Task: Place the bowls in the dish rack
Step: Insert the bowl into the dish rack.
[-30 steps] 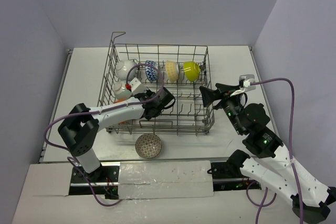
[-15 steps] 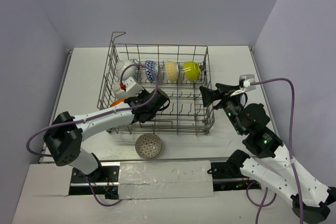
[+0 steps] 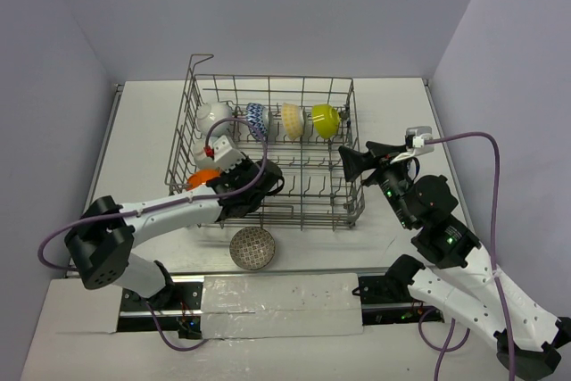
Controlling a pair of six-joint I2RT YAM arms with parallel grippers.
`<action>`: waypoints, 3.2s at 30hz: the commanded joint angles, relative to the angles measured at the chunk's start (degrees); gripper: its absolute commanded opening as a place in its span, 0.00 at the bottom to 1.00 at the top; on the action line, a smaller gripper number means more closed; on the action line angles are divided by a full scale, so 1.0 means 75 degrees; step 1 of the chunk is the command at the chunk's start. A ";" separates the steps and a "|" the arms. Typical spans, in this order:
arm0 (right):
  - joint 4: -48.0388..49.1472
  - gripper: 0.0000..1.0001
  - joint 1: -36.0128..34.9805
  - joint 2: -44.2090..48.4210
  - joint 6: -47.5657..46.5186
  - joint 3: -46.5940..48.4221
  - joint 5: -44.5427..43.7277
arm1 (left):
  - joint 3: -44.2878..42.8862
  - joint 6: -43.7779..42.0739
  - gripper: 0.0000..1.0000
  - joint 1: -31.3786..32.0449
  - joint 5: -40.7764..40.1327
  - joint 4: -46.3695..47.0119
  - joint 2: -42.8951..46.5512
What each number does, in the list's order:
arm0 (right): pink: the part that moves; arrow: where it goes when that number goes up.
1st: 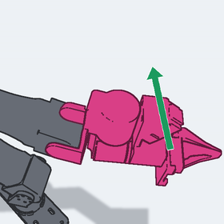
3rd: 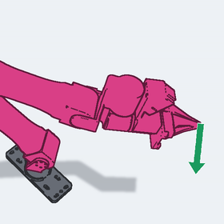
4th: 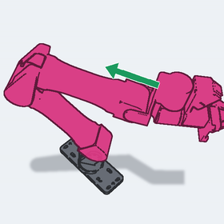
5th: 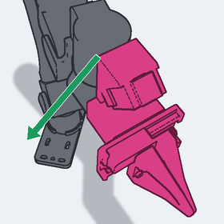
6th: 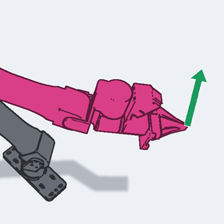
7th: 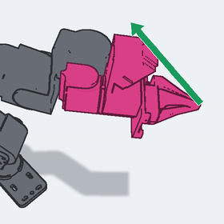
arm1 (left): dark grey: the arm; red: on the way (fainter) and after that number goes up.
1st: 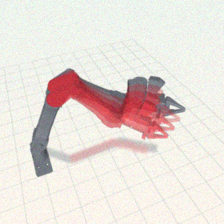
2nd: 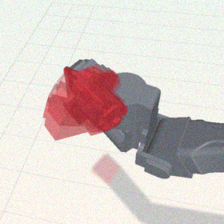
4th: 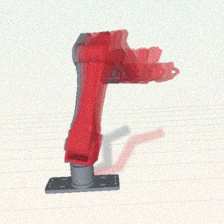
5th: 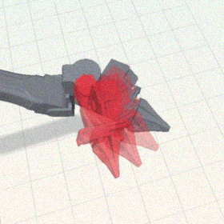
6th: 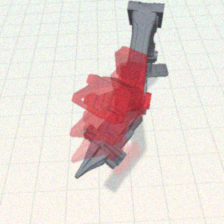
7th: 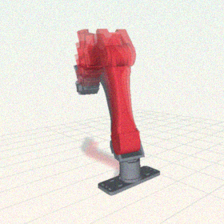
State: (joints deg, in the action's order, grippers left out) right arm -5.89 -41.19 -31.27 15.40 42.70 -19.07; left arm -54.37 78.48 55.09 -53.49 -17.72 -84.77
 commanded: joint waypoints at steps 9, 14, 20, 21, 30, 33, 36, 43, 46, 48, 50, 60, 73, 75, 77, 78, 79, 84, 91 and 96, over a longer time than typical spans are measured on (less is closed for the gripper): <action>0.0352 0.81 0.0066 -0.0038 -0.0002 -0.0056 -0.0153 | 0.0827 -0.0760 0.00 0.0260 0.0312 0.2559 0.1329; 0.0340 0.81 0.0066 -0.0062 -0.0002 -0.0044 -0.0141 | 0.1190 -0.0948 0.00 0.0284 0.0453 0.2959 0.1822; 0.0352 0.81 0.0066 -0.0073 -0.0014 -0.0045 -0.0153 | 0.1741 -0.1322 0.00 0.0295 0.0815 0.3661 0.2267; 0.0352 0.81 0.0066 -0.0073 -0.0002 -0.0045 -0.0164 | 0.1915 -0.1474 0.00 0.0295 0.0886 0.4069 0.2326; 0.0352 0.81 0.0066 -0.0097 -0.0014 -0.0045 -0.0176 | 0.2619 -0.2401 0.00 0.0295 0.1776 0.5514 0.2877; 0.0328 0.81 0.0066 -0.0120 -0.0026 -0.0044 -0.0176 | 0.2842 -0.2436 0.00 0.0295 0.1941 0.5795 0.3006; 0.0328 0.81 0.0055 -0.0108 -0.0026 -0.0056 -0.0200 | 0.3065 -0.2460 0.00 0.0295 0.2023 0.6088 0.3088; 0.0317 0.81 0.0066 -0.0143 -0.0038 -0.0033 -0.0234 | 0.3288 -0.2729 0.00 0.0295 0.2386 0.6616 0.3100; 0.0328 0.81 0.0066 -0.0155 -0.0049 -0.0033 -0.0223 | 0.3207 -0.2928 0.00 0.0284 0.2527 0.6582 0.3088; 0.0317 0.81 0.0066 -0.0167 -0.0049 -0.0033 -0.0223 | 0.3008 -0.3138 0.00 0.0272 0.2714 0.6290 0.3088; 0.0328 0.81 0.0066 -0.0202 -0.0049 -0.0044 -0.0223 | 0.2856 -0.3186 0.00 0.0249 0.2796 0.6043 0.3146; 0.0293 0.81 0.0066 -0.0249 -0.0073 -0.0010 -0.0246 | 0.2586 -0.3725 0.00 -0.0056 0.3673 0.5059 0.3674; 0.0282 0.81 0.0066 -0.0296 -0.0084 -0.0009 -0.0270 | 0.2280 -0.3995 0.00 -0.1859 0.6028 0.3991 0.3944; 0.0281 0.81 0.0066 -0.0296 -0.0096 -0.0021 -0.0305 | 0.2327 -0.3948 0.00 -0.2106 0.6287 0.4049 0.3862; 0.0281 0.81 0.0066 -0.0296 -0.0096 -0.0021 -0.0340 | 0.2351 -0.3890 0.00 -0.2142 0.6464 0.4050 0.3722; 0.0270 0.81 0.0066 -0.0284 -0.0108 -0.0021 -0.0340 | 0.2362 -0.3889 0.00 -0.2154 0.6523 0.4073 0.3663; 0.0270 0.81 0.0066 -0.0284 -0.0108 -0.0010 -0.0363 | 0.2374 -0.3901 0.00 -0.2154 0.6593 0.4119 0.3558; 0.0270 0.81 0.0066 -0.0319 -0.0131 -0.0021 -0.0399 | 0.2001 -0.4228 0.00 -0.2166 0.7073 0.3841 0.3147; 0.0235 0.81 0.0078 -0.0518 -0.0178 0.0037 -0.0387 | 0.0069 -0.5865 0.15 -0.2166 0.7706 0.1233 0.2492; 0.0246 0.82 0.0066 -0.0507 -0.0201 0.0037 -0.0270 | -0.2322 -0.7190 0.33 -0.2166 0.8373 -0.1302 0.1742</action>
State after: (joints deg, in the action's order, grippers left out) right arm -5.63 -41.08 -35.09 14.87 42.68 -20.56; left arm -62.96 34.02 39.07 4.10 -14.59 -69.97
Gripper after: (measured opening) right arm 0.814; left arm 0.301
